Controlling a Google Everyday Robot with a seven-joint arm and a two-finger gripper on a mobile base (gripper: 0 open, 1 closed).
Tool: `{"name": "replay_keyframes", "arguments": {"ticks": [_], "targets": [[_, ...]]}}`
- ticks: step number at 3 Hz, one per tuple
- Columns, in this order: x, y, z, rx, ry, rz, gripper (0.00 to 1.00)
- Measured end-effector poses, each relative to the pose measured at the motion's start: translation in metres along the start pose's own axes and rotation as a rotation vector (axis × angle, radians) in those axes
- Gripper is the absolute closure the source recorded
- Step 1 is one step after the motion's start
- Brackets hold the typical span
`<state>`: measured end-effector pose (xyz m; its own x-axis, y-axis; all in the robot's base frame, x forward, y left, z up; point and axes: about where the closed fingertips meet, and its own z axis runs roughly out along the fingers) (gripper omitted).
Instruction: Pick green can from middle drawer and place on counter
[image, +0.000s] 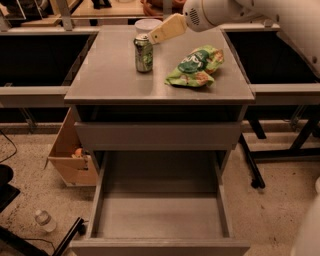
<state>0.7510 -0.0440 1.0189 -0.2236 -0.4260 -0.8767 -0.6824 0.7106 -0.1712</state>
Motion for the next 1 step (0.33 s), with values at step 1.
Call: {"name": "replay_keyframes", "arguments": {"ticks": [1], "targets": [[0.0051, 0.0043, -0.0215, 0.053, 0.049, -0.031, 0.0]]}}
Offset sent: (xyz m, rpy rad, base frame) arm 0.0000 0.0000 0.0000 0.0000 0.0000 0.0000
